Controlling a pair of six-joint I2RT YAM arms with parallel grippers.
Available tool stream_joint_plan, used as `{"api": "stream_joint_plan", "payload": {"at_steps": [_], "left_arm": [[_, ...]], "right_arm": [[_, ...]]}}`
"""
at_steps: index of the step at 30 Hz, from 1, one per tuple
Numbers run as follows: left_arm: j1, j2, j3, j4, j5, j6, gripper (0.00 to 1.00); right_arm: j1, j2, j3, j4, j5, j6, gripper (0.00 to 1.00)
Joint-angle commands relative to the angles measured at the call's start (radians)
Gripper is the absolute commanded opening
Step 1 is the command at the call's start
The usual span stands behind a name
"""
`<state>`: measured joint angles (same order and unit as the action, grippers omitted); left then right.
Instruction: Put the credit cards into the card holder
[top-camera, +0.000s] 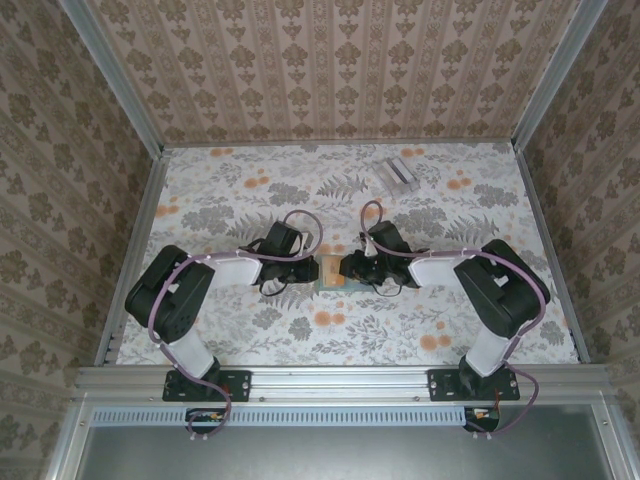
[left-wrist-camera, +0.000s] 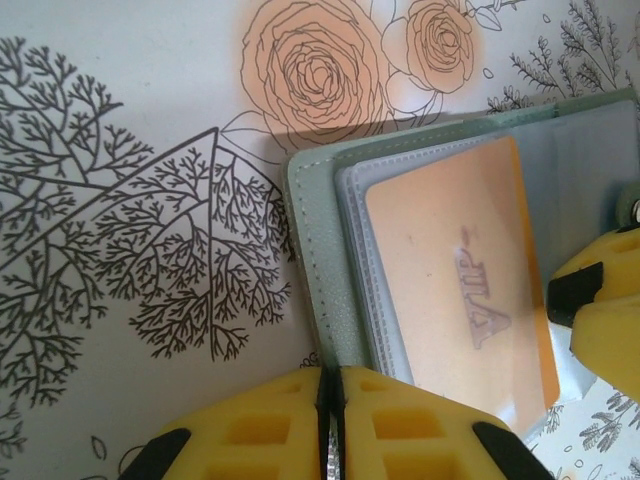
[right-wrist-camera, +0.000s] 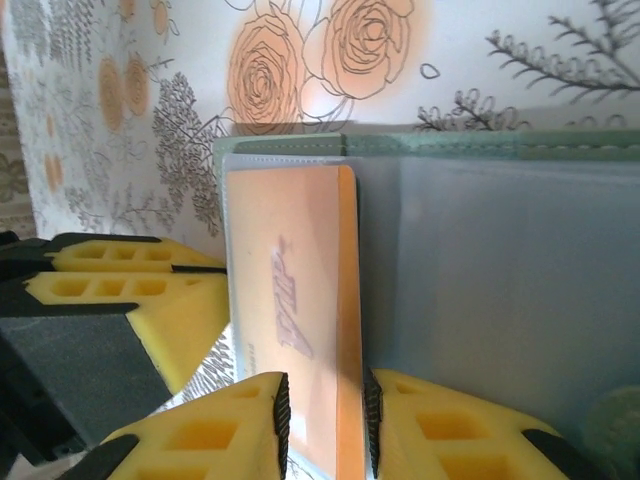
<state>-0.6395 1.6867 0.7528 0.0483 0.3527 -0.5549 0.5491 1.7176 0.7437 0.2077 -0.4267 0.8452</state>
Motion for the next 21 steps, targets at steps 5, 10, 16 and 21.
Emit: {"api": "stream_joint_plan", "payload": {"at_steps": [5, 10, 16, 21], "left_arm": [[-0.012, 0.037, -0.052, 0.005, 0.085, -0.045, 0.11], [-0.012, 0.028, -0.059, 0.014, 0.081, -0.058, 0.11], [-0.015, 0.025, -0.068, 0.03, 0.084, -0.076, 0.11], [-0.016, 0.021, -0.068, 0.033, 0.082, -0.087, 0.11]], "right_arm": [[0.006, -0.03, 0.038, -0.172, 0.054, -0.115, 0.24], [0.025, 0.018, 0.062, -0.131, 0.035, -0.089, 0.23], [0.051, 0.032, 0.092, -0.118, 0.035, -0.079, 0.23], [0.06, 0.017, 0.107, -0.165, 0.059, -0.109, 0.27]]}}
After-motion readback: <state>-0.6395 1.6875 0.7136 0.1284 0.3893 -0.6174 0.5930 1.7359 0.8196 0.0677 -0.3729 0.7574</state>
